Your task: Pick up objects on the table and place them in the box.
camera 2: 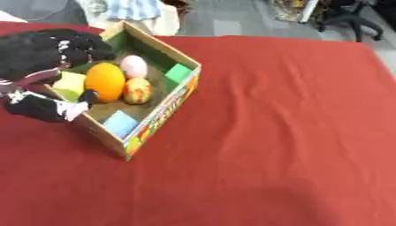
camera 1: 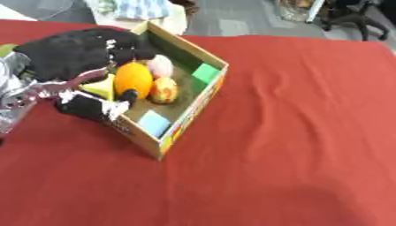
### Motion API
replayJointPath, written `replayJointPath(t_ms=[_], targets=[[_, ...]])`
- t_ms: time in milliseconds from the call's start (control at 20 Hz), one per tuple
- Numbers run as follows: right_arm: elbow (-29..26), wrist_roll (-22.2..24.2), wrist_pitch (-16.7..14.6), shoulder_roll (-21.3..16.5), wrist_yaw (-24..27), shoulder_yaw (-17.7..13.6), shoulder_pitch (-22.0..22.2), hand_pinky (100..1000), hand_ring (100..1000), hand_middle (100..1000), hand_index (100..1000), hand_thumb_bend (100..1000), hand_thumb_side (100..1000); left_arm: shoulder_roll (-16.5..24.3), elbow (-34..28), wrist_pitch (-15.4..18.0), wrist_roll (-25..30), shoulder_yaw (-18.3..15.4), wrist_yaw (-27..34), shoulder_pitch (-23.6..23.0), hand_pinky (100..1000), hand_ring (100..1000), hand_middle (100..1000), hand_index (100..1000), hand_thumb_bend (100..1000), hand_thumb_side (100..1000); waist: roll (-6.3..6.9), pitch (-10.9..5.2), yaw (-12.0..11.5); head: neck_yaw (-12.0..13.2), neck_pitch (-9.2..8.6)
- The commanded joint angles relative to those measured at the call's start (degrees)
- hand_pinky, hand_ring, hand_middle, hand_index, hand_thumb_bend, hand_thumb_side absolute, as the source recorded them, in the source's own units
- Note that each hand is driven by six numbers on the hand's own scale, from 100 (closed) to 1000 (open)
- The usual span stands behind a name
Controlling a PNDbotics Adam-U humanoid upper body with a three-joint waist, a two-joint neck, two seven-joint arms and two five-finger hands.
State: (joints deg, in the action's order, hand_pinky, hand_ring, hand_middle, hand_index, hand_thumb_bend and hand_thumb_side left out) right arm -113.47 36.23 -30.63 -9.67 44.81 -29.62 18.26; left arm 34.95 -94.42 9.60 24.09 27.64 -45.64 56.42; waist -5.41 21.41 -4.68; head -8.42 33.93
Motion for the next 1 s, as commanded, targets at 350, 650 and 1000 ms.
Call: replayJointPath(t_ms=[350,650,1000], targets=[[-1.12,15.73,-15.96,-0.39,-0.59,-1.3,0.9,1000,100,675,769,100,524,11.36,-9.93,-8.76,-3.3,-9.0,12.14,-3.13,907,927,855,940,100,239,0.85,-1.18,-0.73,-1.82,-0.62],[-1.12,15.73,-15.89,-0.16,-0.96,-1.45,0.91,1000,100,675,768,100,524,17.26,-7.86,-11.92,-4.69,-13.37,15.72,-7.33,908,936,877,949,100,230,0.94,-1.05,-0.74,-2.24,-1.66],[-1.12,15.73,-17.07,0.6,-1.52,-1.27,0.99,1000,100,675,768,100,525,19.38,-3.08,-12.15,-6.83,-15.04,13.54,-8.85,909,939,890,959,100,233,0.56,-0.14,-0.32,-0.44,-2.26]])
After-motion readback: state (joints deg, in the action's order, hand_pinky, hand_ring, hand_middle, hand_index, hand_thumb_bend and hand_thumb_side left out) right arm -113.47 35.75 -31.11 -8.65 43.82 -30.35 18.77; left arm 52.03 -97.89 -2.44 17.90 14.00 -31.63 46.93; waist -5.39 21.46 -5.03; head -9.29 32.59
